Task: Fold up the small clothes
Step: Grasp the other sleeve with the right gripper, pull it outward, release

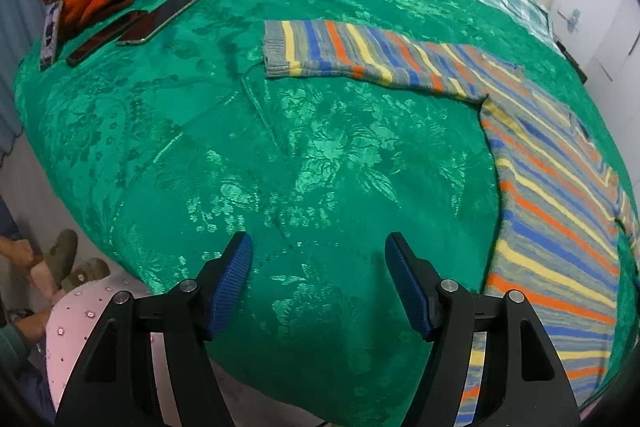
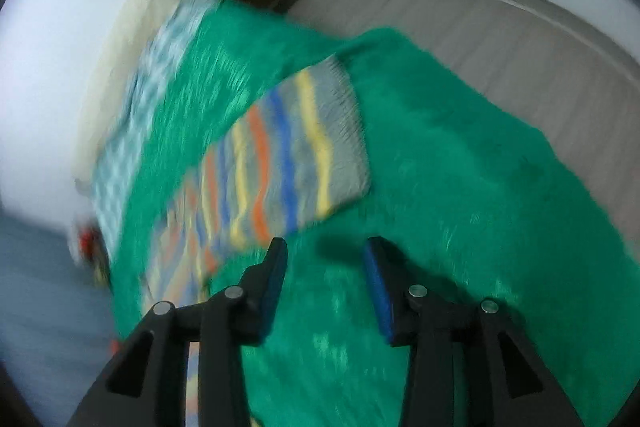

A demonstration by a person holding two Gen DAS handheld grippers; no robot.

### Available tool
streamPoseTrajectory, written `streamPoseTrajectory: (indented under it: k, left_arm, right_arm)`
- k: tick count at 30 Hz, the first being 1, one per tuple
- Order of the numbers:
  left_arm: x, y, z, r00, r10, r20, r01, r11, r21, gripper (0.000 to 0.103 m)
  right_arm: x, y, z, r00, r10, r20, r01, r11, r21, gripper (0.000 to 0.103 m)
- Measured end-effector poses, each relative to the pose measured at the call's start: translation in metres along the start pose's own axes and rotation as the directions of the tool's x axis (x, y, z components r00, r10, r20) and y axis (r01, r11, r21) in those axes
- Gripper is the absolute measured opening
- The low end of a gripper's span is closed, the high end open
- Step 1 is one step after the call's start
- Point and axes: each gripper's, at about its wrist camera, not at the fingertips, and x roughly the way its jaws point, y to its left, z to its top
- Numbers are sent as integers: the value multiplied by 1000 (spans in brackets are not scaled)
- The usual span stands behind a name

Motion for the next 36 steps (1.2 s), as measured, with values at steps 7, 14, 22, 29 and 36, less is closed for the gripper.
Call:
streamPoseTrajectory:
  k: [7,14,22,29,36]
  left_arm:
    - [-3,14,-1,1000,-19,1,19,998,-63,71]
    - [-2,13,0,1000,-18,-1,18,998,-58,74]
    - [-28,-22,-10,994,-12,111,1,994,105,88]
    - [-39,-60,-23,991,-72,109,42,967,251,90]
    - [-59,-69,-37,985,-119,126,79,955,285,91]
  right_arm:
    - [12,16,12,963,-236,133,256,953,-164,2]
    - [24,43,3,912,-363,193,410,840,-356,10]
    - [-44,74,-48,869,-378,319,493,718,-491,76]
    - [-91,90,-164,931,-241,275,366,654,-662,87]
    - [-88,130,-245,940,-227,255,339,538,-771,87]
